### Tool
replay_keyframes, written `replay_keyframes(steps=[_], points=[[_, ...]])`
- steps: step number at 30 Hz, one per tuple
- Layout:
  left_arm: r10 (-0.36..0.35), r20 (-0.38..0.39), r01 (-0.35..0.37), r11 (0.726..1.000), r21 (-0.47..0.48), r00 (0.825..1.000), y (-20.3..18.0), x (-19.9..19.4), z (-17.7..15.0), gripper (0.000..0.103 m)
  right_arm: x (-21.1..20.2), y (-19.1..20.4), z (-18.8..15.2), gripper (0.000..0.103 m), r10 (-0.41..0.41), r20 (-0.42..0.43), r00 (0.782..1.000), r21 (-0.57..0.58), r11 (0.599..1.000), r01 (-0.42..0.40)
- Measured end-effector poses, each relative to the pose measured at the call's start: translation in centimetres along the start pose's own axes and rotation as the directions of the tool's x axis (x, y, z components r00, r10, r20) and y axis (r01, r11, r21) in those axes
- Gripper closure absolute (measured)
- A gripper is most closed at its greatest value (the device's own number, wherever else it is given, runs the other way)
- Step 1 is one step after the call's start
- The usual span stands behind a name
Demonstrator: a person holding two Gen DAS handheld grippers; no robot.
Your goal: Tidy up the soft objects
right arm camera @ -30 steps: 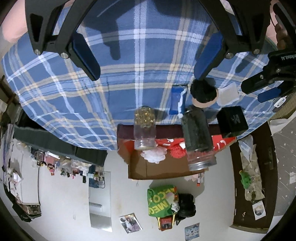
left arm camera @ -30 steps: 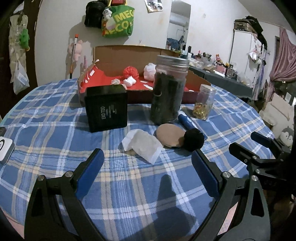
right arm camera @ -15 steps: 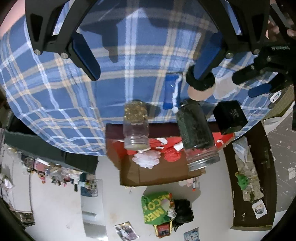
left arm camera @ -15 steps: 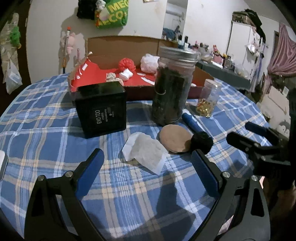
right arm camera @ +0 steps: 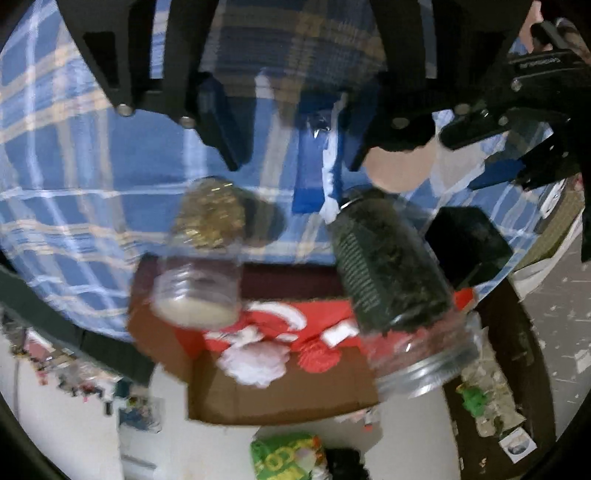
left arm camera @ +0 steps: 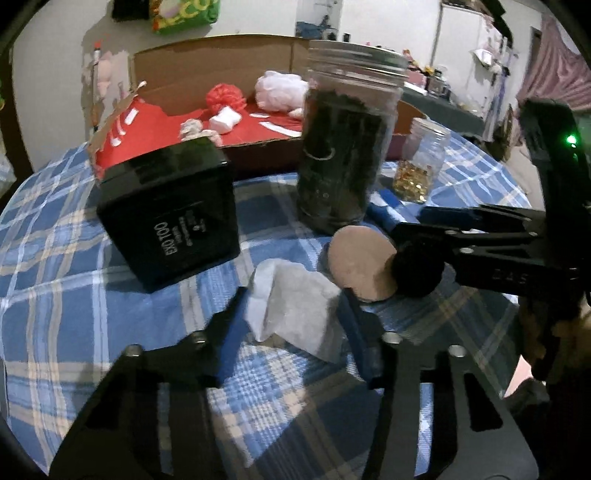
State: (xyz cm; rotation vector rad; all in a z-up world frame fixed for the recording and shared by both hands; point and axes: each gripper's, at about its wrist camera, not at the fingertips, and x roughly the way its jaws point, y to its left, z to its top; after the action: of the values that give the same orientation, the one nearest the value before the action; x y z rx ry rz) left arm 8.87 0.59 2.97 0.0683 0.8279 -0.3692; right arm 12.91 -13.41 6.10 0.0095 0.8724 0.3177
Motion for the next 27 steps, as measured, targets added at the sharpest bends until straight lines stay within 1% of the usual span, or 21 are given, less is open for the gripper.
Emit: replay_keyframes(steps=[1, 2, 3, 4, 7, 8, 12, 16, 20, 24, 27], points=[[-0.011, 0.001, 0.011, 1.000, 0.004, 1.000, -0.1, -0.1, 0.0, 0.071, 0.3, 0.1, 0.0, 0.075, 0.024, -0.015, 1.000, -0.009, 1.000, -0.024], [-0.023, 0.002, 0.023, 1.000, 0.005, 1.000, -0.1, -0.2, 0.0, 0.074, 0.2, 0.3, 0.0, 0.080, 0.030, -0.014, 0.999, -0.025, 0.999, -0.030], [-0.028, 0.001, 0.028, 1.000, 0.003, 1.000, -0.1, -0.3, 0.0, 0.076, 0.1, 0.5, -0.1, 0.080, 0.063, -0.017, 0.998, -0.041, 0.997, -0.064], [-0.033, 0.000, 0.033, 0.999, 0.003, 0.999, -0.1, -0.4, 0.0, 0.080, 0.0, 0.7, -0.2, 0.080, 0.098, -0.022, 0.995, -0.041, 0.994, -0.099], [-0.057, 0.007, 0.057, 0.998, -0.011, 0.998, 0.1, -1.0, 0.1, 0.089, -0.8, 1.0, -0.5, 0.080, 0.087, -0.009, 0.996, -0.075, 0.993, -0.088], [-0.063, 0.008, 0.063, 0.998, -0.011, 0.998, 0.1, -1.2, 0.1, 0.089, -1.1, 0.9, -0.5, 0.080, 0.093, -0.004, 0.996, -0.070, 0.993, -0.093], [-0.038, 0.025, 0.038, 0.999, 0.013, 0.999, -0.1, -1.9, 0.3, 0.089, -2.5, 0.7, -0.2, 0.080, 0.104, 0.021, 0.994, -0.071, 0.992, -0.102], [-0.056, 0.027, 0.056, 0.998, 0.004, 0.998, 0.2, -2.1, 0.2, 0.089, -3.8, 0.6, -0.1, 0.080, 0.101, 0.046, 0.994, -0.073, 0.993, -0.098], [-0.050, 0.030, 0.051, 0.999, -0.006, 0.998, 0.5, -2.1, -0.3, 0.089, -4.1, 0.4, -0.4, 0.080, 0.106, 0.038, 0.994, -0.072, 0.992, -0.103], [-0.072, 0.024, 0.073, 0.997, -0.024, 0.997, 0.9, -2.0, -0.3, 0.089, -4.3, 0.0, -1.2, 0.080, 0.094, 0.030, 0.995, -0.065, 0.994, -0.092], [-0.073, 0.023, 0.073, 0.997, -0.022, 0.997, 0.9, -2.1, -0.3, 0.089, -4.6, -0.2, -1.4, 0.080, 0.094, 0.031, 0.995, -0.056, 0.994, -0.093]])
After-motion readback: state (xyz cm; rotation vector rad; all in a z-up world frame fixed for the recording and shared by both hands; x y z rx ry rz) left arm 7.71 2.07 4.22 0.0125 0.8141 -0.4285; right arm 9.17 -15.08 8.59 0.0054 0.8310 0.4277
